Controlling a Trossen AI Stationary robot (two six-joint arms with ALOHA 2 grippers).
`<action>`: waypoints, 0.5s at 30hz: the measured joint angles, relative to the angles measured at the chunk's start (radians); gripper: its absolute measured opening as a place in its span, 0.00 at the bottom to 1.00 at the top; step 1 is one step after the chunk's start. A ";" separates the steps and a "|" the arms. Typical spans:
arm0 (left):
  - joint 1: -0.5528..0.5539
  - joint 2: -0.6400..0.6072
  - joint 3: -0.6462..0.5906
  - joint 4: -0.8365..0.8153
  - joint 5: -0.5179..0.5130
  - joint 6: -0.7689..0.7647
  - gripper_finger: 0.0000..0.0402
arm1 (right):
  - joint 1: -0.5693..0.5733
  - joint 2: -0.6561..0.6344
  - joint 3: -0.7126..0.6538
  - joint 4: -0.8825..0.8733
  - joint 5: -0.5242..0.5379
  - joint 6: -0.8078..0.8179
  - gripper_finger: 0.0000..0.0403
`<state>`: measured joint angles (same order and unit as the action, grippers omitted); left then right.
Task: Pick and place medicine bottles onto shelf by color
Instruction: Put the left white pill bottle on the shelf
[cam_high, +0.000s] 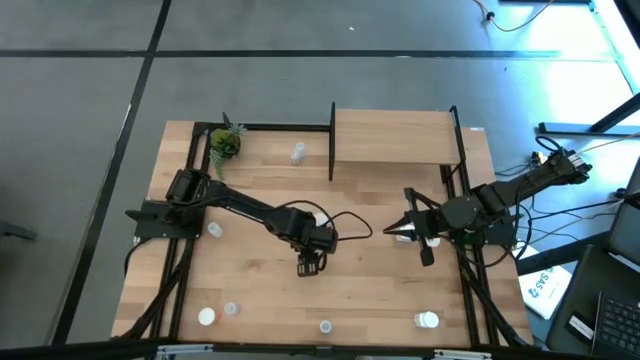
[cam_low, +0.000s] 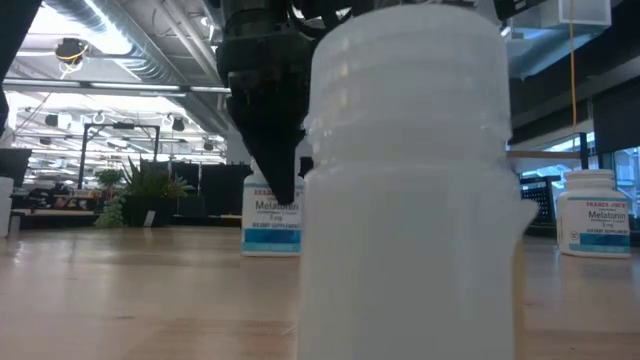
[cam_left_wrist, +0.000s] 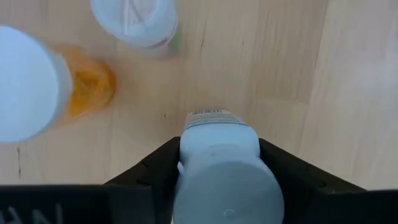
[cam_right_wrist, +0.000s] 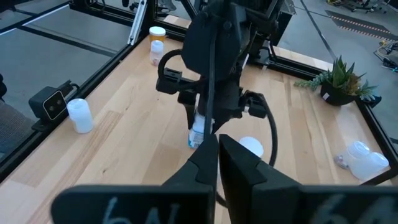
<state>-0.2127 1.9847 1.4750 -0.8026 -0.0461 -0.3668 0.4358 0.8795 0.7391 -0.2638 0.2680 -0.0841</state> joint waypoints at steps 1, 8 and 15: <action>0.000 0.000 0.000 0.000 0.000 0.000 0.48 | 0.000 0.000 0.000 0.000 0.000 0.000 0.05; 0.000 0.000 0.000 0.004 0.000 -0.017 0.58 | 0.000 0.000 0.000 0.005 0.000 0.000 0.05; 0.000 0.000 0.000 0.004 0.000 -0.019 0.74 | 0.000 0.000 0.000 0.005 0.000 0.000 0.05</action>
<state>-0.2127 1.9846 1.4746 -0.7986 -0.0463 -0.3859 0.4358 0.8795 0.7391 -0.2584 0.2680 -0.0841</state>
